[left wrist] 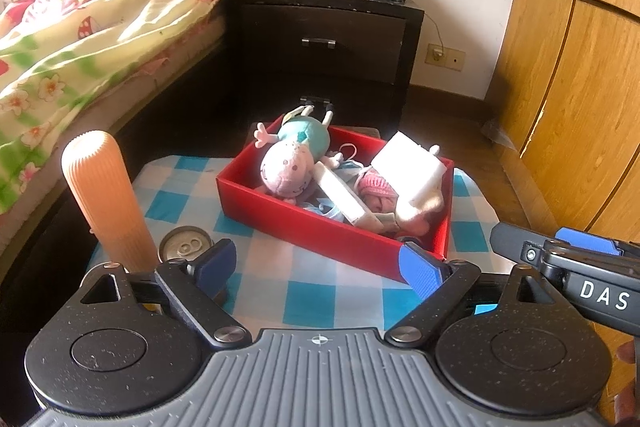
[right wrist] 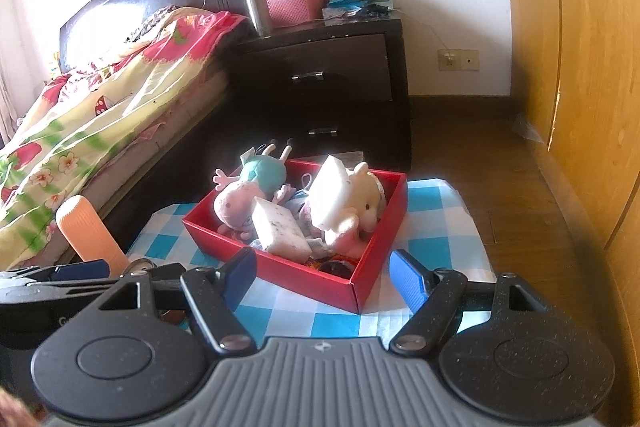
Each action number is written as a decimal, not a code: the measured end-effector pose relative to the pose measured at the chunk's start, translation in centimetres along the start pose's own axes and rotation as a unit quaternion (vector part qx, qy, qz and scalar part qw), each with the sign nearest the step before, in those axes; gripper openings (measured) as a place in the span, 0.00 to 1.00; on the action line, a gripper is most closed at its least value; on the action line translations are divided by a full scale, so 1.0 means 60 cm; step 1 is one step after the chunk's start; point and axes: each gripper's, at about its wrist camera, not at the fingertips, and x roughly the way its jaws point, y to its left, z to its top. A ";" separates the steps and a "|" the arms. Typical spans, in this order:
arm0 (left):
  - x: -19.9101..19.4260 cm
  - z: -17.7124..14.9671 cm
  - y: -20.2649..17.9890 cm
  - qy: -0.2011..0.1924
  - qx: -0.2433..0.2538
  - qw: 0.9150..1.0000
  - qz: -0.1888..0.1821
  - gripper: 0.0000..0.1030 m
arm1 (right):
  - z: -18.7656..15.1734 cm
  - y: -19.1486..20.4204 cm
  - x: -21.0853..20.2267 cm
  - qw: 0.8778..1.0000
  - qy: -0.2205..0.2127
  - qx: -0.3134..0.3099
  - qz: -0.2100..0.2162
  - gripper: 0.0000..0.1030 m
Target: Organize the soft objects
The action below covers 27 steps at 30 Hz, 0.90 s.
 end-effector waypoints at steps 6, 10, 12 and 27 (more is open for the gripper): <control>-0.001 0.001 0.001 -0.004 -0.005 1.000 0.005 0.84 | 0.000 0.000 -0.002 1.000 -0.005 0.004 0.002 0.51; -0.004 0.000 0.000 -0.010 -0.006 1.000 0.012 0.84 | -0.001 0.003 -0.004 1.000 -0.008 0.001 0.003 0.51; -0.006 0.001 -0.001 -0.013 -0.008 1.000 0.010 0.84 | -0.001 0.002 -0.003 1.000 -0.008 0.004 0.004 0.51; -0.008 0.002 0.000 -0.016 -0.015 1.000 0.006 0.84 | 0.000 0.000 -0.004 1.000 -0.009 0.008 0.004 0.51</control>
